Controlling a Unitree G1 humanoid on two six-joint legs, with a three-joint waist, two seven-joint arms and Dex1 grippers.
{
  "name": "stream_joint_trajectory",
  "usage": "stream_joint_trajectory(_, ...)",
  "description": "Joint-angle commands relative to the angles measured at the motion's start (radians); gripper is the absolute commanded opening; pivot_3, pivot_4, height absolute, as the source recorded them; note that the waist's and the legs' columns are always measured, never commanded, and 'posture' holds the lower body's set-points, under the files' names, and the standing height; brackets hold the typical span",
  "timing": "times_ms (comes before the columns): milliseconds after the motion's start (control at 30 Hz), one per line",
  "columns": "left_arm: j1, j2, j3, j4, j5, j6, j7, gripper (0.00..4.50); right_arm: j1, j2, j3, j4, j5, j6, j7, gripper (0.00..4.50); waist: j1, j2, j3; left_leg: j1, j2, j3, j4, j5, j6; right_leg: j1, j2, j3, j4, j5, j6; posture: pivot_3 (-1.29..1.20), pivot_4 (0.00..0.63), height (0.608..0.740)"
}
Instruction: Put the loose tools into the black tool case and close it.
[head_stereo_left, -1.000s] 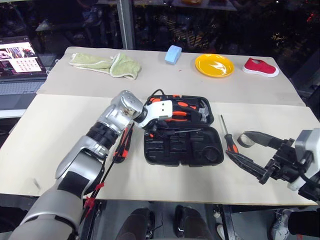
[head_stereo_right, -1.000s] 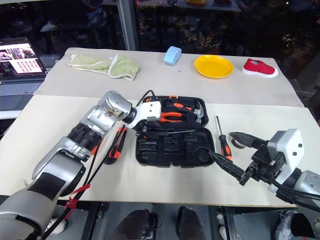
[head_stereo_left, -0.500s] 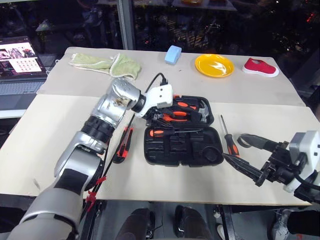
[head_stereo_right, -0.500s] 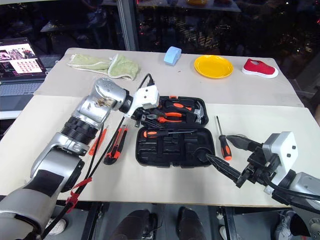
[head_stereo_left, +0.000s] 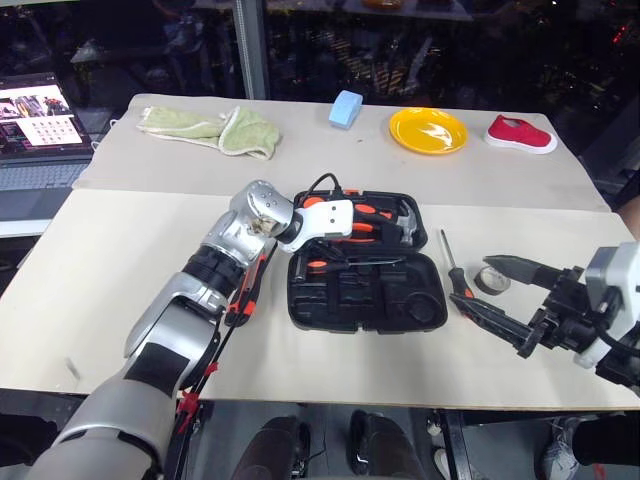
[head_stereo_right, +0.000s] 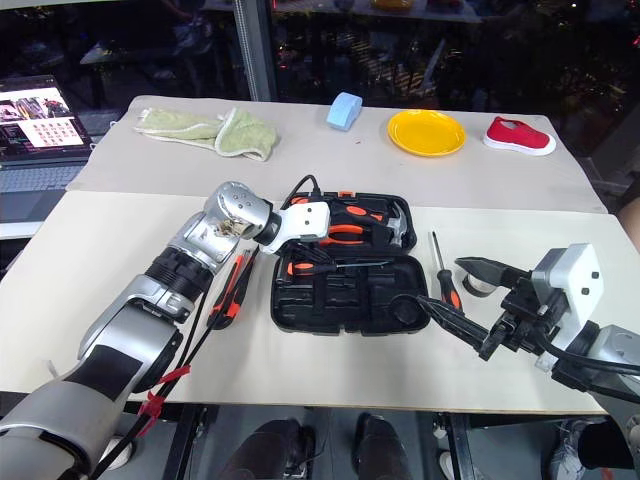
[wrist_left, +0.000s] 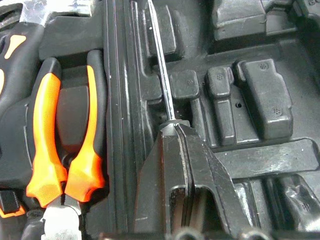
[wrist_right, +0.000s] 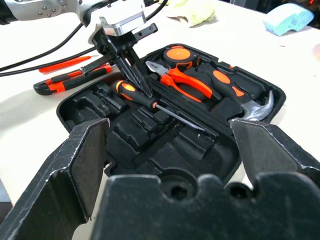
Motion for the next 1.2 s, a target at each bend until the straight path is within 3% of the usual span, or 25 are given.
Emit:
stream_joint_trajectory(33, -0.007, -0.008, -0.032, 0.002, 0.038, -0.062, -0.001, 0.02, -0.015, -0.006, -0.010, -0.006, -0.004, -0.015, 0.005, 4.50, 0.001, 0.000, 0.000, 0.000, 0.000, 0.000, 0.000, 0.000, 0.000, 0.000, 0.000, 0.000, 0.000, 0.000, 0.000, 0.00, 0.150, 0.732)
stream_joint_trajectory(367, -0.049, -0.071, -0.039, 0.146, 0.092, -0.185, 0.050, 0.02, -0.028, 0.002, 0.004, 0.000, -0.017, -0.013, -0.017, 4.50, 0.014, 0.002, -0.002, 0.001, 0.000, 0.000, 0.004, -0.001, 0.001, 0.002, -0.001, 0.000, 0.000, 0.001, 0.001, 0.00, 0.150, 0.732)
stream_joint_trajectory(500, -0.071, -0.072, 0.040, 0.155, 0.029, -0.175, 0.058, 0.02, -0.001, 0.026, -0.007, -0.001, -0.055, -0.003, -0.066, 4.50, 0.021, 0.002, -0.002, 0.000, 0.000, 0.000, 0.006, -0.001, 0.002, 0.003, -0.001, 0.000, 0.000, 0.001, 0.002, 0.00, 0.150, 0.732)
stream_joint_trajectory(567, -0.059, -0.044, 0.128, 0.095, -0.066, -0.071, 0.010, 0.02, 0.035, 0.062, -0.016, -0.003, -0.089, 0.002, -0.118, 4.50, 0.021, 0.002, -0.001, -0.002, 0.000, 0.000, 0.008, -0.001, 0.002, 0.002, -0.001, -0.001, 0.000, 0.001, 0.002, 0.00, 0.150, 0.732)
stream_joint_trajectory(667, -0.008, 0.025, 0.254, -0.061, -0.241, 0.167, -0.100, 0.68, 0.111, 0.127, -0.037, -0.022, -0.132, 0.004, -0.188, 4.50, 0.010, 0.002, -0.002, -0.005, 0.000, 0.000, 0.009, -0.001, 0.002, -0.002, 0.000, 0.000, 0.002, 0.001, 0.002, 0.00, 0.150, 0.732)
stream_joint_trajectory(800, 0.069, 0.131, 0.366, -0.307, -0.463, 0.444, -0.209, 2.17, 0.236, 0.205, -0.150, -0.060, -0.096, 0.018, -0.232, 4.50, -0.006, 0.005, -0.003, -0.004, 0.000, 0.000, 0.008, -0.001, 0.002, -0.003, 0.001, 0.000, 0.003, 0.001, 0.002, 0.00, 0.150, 0.732)
stream_joint_trajectory(933, 0.128, 0.225, 0.413, -0.475, -0.609, 0.598, -0.272, 3.70, 0.413, 0.277, -0.304, -0.114, -0.030, 0.023, -0.215, 4.50, -0.004, 0.007, -0.003, -0.001, 0.000, 0.000, 0.007, -0.001, 0.001, 0.000, 0.002, 0.001, 0.002, 0.001, 0.002, 0.00, 0.150, 0.732)
stream_joint_trajectory(1000, 0.141, 0.242, 0.415, -0.525, -0.646, 0.630, -0.270, 4.24, 0.506, 0.304, -0.377, -0.122, -0.010, 0.018, -0.180, 4.50, -0.004, 0.007, -0.003, 0.002, 0.000, -0.001, 0.006, -0.002, -0.001, 0.001, 0.003, 0.001, 0.002, 0.001, 0.002, 0.00, 0.150, 0.732)
stream_joint_trajectory(1100, 0.142, 0.250, 0.422, -0.566, -0.684, 0.652, -0.251, 4.24, 0.630, 0.331, -0.470, -0.129, 0.015, 0.014, -0.141, 4.50, 0.003, 0.011, -0.002, 0.013, 0.000, -0.001, 0.004, -0.005, -0.007, 0.016, 0.001, 0.002, 0.000, -0.002, 0.006, 0.00, 0.150, 0.732)
stream_joint_trajectory(1200, 0.149, 0.256, 0.416, -0.598, -0.709, 0.653, -0.236, 4.24, 0.626, 0.288, -0.468, -0.114, 0.030, 0.015, -0.140, 4.50, -0.012, 0.010, -0.003, 0.024, 0.000, 0.000, 0.000, -0.011, 0.001, 0.021, 0.002, 0.005, -0.002, -0.008, 0.015, 0.00, 0.150, 0.732)
